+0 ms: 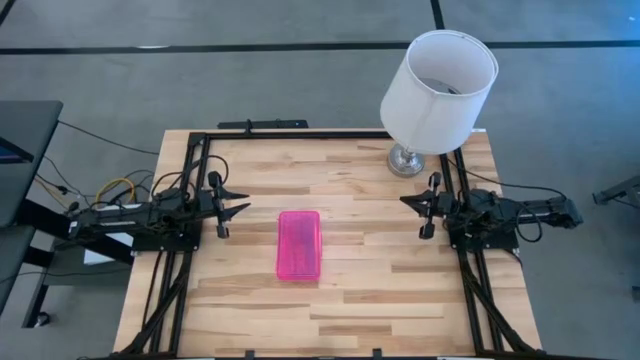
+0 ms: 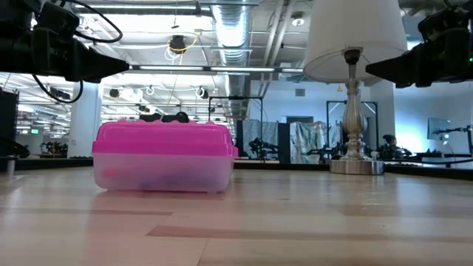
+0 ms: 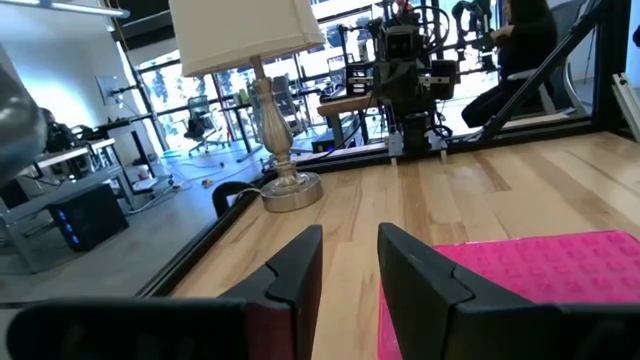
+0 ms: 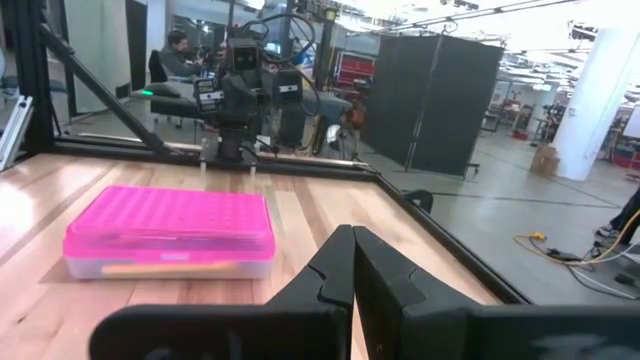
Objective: Pick & place school supplies into a supply box
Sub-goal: Return to Home Position
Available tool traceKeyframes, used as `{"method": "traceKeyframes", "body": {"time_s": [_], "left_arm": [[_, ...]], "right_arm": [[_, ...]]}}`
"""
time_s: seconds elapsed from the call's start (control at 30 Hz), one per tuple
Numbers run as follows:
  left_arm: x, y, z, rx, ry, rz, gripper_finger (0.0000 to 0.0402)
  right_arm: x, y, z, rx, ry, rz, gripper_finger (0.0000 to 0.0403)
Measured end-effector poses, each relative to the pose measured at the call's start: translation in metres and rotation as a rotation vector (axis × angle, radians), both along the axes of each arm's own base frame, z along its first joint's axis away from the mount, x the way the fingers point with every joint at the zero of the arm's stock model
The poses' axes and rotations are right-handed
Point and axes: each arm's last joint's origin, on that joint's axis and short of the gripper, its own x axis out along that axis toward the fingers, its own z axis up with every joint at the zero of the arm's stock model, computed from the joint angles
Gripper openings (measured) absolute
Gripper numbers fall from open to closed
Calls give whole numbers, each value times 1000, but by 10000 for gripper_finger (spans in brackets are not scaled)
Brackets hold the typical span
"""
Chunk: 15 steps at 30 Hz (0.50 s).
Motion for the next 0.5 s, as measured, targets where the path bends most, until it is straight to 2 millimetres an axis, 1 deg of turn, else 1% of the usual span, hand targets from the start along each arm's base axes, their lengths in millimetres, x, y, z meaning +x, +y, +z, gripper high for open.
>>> {"method": "traceKeyframes", "body": {"time_s": [0.5], "left_arm": [[0, 0, 0, -6, -1, -1, 96]], "right_arm": [[0, 0, 0, 0, 1, 0, 0]]}}
